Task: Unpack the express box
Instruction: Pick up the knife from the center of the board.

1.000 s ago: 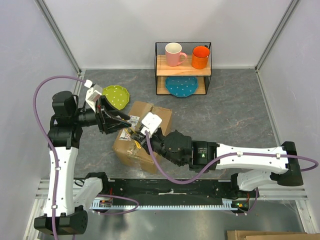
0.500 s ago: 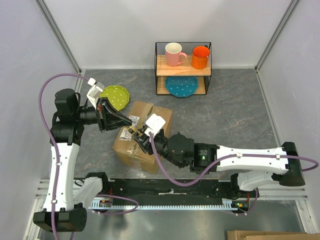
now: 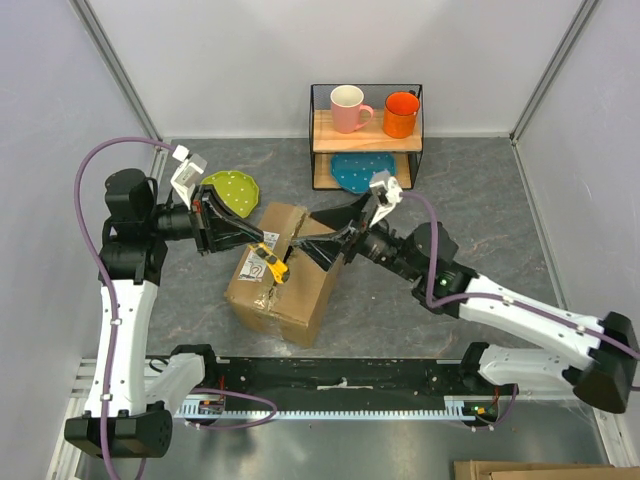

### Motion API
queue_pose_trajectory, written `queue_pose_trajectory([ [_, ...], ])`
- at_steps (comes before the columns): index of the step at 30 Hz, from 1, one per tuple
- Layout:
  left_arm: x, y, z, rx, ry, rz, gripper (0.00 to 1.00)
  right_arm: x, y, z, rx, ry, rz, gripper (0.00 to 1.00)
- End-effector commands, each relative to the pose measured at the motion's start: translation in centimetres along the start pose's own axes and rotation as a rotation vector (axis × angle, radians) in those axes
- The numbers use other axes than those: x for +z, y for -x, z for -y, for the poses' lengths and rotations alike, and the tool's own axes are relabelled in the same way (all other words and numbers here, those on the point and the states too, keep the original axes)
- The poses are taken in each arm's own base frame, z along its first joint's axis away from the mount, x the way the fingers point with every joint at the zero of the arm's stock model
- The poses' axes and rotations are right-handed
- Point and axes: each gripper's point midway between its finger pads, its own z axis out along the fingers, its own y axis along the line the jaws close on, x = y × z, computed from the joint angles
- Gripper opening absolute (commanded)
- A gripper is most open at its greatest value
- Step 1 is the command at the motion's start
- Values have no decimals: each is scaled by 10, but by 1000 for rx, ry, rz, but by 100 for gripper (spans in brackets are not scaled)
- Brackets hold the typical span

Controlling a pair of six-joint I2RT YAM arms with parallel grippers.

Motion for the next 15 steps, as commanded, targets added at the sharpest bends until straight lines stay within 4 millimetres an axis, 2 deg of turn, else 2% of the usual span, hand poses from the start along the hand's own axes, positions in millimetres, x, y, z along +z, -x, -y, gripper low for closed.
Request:
queue_pose_trajectory([
  [1,-7,-1,48,18,-224,-62,2,1,-2,-66,192,436,-41,93],
  [2,-7,-1,49,15,-222,-62,2,0,5,-75,187,498,-26,91],
  [3,-7,-2,50,17,-225,-63,2,5,-3,-74,203,505,-50,90],
  [5,-6,-2,48,20,-217,-60,2,7,-3,-79,204,541,-69,86],
  [15,-4,-4,46,11,-208,-60,2,24,-14,-76,258,553,-87,75],
])
